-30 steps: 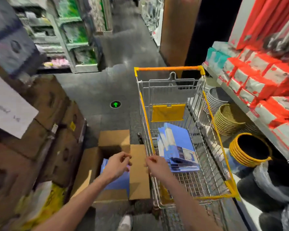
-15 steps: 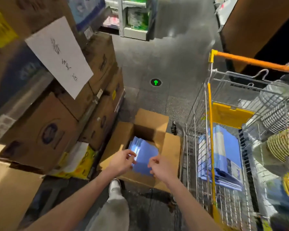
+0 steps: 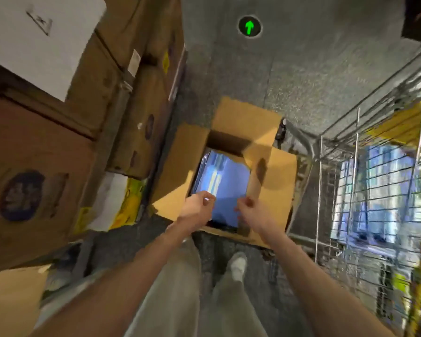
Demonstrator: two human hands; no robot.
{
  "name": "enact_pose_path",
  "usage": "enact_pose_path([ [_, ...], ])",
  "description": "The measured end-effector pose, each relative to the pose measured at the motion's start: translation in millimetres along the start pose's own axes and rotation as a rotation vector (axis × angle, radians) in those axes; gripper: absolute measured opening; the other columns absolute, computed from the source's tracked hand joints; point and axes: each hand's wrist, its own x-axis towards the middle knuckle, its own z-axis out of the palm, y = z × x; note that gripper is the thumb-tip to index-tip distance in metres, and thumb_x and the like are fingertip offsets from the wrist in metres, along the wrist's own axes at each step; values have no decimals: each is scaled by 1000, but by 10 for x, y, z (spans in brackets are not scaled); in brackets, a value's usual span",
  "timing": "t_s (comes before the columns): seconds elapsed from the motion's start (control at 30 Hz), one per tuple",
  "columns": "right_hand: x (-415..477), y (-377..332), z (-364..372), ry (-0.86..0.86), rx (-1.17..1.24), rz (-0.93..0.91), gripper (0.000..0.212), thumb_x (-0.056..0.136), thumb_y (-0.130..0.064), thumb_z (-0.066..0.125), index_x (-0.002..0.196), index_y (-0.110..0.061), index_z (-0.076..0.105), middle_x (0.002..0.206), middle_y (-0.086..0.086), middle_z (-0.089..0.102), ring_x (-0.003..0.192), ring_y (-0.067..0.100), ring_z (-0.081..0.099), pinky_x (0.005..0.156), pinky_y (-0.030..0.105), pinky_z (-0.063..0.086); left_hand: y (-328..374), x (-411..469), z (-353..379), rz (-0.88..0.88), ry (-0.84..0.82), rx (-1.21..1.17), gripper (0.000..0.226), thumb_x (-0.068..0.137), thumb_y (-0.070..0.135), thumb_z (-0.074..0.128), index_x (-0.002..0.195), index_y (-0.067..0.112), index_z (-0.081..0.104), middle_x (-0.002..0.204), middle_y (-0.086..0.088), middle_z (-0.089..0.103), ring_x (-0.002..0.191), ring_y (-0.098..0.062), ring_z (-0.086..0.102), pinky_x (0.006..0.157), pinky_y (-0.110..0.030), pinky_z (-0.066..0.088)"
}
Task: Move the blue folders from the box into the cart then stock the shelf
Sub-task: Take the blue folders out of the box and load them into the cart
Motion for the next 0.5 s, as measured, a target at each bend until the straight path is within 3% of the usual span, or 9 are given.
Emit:
enact_pose_path([
  [0.1,211,33,17,33,21,74,32,85,-37,51,67,-13,60,80,18,68,76,37,64,79,56,54,-232,337,163,-77,4,-27,11,82,46,49,82,40,59,71,5,62,86,-37,71,75,-50,57],
  [0.17,558,197,119,22,33,111,32,95,-24,53,65,-16,56,81,22,65,71,34,62,67,47,53,-274,569,282,-116,-12,-16,7,90,39,52,87,37,58,79,2,63,92,-36,69,80,-46,58],
  [0.27,1014,469,245,56,70,156,13,99,-19,51,90,-12,57,89,16,63,62,24,58,48,26,44,-386,917,475,-147,6,58,22,100,35,50,115,24,61,106,-3,64,107,-27,63,89,-33,50],
  [0.33,1373,651,336,68,67,144,18,95,-29,53,104,-14,58,99,11,68,71,27,66,53,31,52,-508,1228,635,-195,-22,90,39,101,40,49,137,23,53,116,1,59,105,-21,59,88,-28,46],
  [0.43,1884,945,424,46,-5,139,48,80,-49,50,113,-17,64,109,9,71,92,31,70,78,48,60,-699,1654,927,-231,-53,117,48,101,37,48,147,23,42,127,-1,57,104,-22,57,82,-28,43],
  [0.5,2106,1057,483,24,5,147,42,88,-43,53,116,-14,65,109,8,70,88,29,71,72,42,61,-814,1894,1116,-270,-54,134,54,100,34,51,150,20,36,138,-10,56,118,-30,58,89,-33,46],
])
